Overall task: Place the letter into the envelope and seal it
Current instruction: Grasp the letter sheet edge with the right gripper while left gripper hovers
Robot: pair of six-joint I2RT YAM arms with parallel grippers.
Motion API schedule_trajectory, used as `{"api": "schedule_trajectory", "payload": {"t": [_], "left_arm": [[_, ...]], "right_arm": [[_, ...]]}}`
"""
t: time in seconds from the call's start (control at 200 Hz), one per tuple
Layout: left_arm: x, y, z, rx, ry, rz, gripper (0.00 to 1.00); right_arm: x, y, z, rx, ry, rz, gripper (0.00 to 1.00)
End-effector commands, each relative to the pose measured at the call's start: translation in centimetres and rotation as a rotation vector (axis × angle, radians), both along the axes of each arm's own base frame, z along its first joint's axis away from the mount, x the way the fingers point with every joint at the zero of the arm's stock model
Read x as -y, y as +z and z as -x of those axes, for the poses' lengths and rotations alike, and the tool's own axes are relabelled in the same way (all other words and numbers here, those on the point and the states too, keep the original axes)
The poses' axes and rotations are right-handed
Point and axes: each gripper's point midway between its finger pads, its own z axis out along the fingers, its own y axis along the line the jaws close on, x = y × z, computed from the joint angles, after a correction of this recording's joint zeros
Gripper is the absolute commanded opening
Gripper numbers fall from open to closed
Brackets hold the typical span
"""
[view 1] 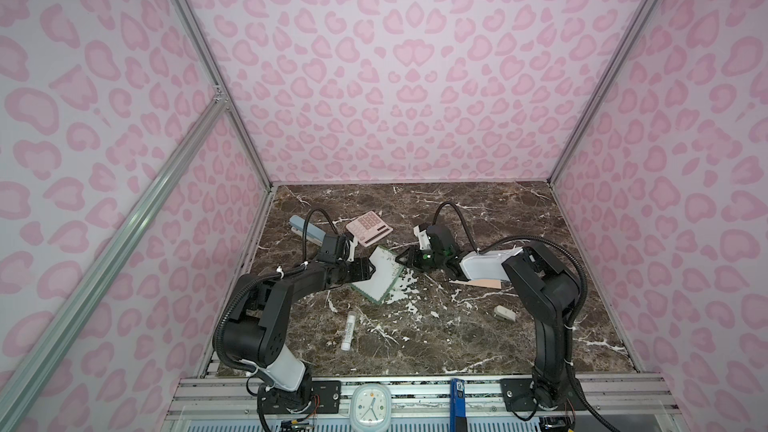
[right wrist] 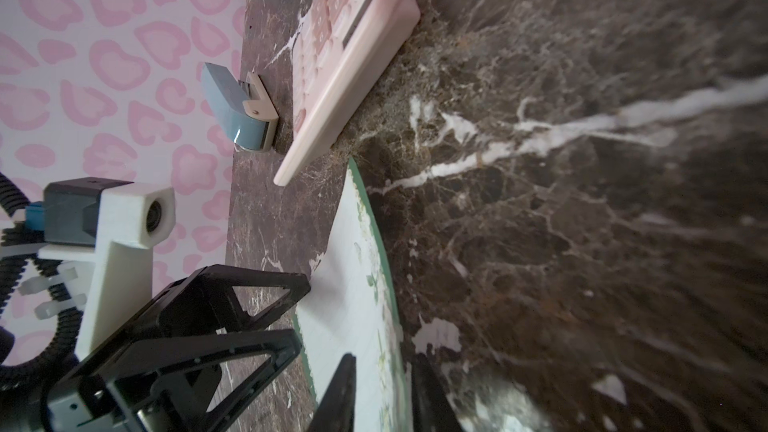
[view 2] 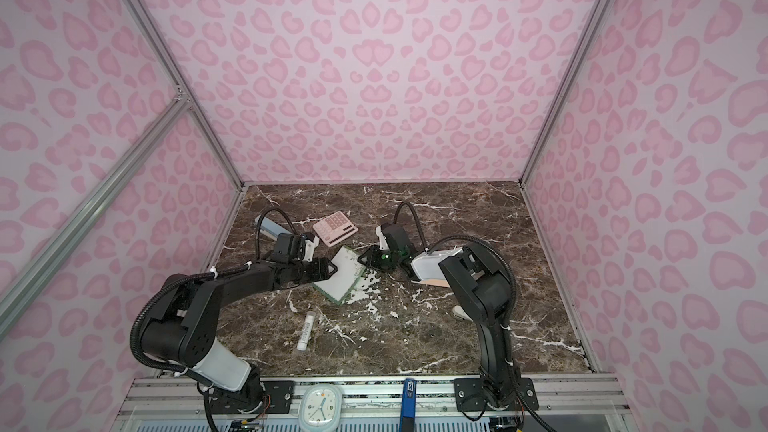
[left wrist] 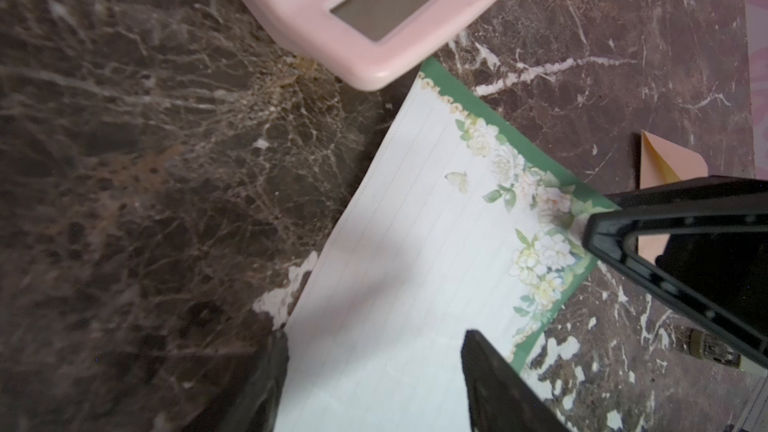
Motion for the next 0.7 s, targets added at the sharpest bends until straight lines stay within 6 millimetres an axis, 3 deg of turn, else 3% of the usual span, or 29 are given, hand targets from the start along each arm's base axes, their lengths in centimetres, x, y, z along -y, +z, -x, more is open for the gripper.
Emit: {"api": "schedule_trajectory", "payload": {"t": [0.0,0.42,0.56,0.695], "left_arm": [[-0.1,-0.6,0.8,-0.042,-0.005,-0.007,0.7],[0.0,-0.2,0.8,-0.028,-0.01,-0.001,0.7],[0.0,0.3,1.0,-0.006,-0.014,0.007,0.72],[0.0,1.3,1.3,0.029,-0.022,0.016,0.75]], "right_arm": [[0.2,-0.7,0.0,-0.001,-0.001,0.025,0.22],[0.8,-1.3,0.0,0.01,0.001,0.074,0.07],[0.9,-0.8,0.0,0.034,0.015,0.092,0.0],[0.9,-0.1,0.2,0.066,0.045,0.107,0.0]]}}
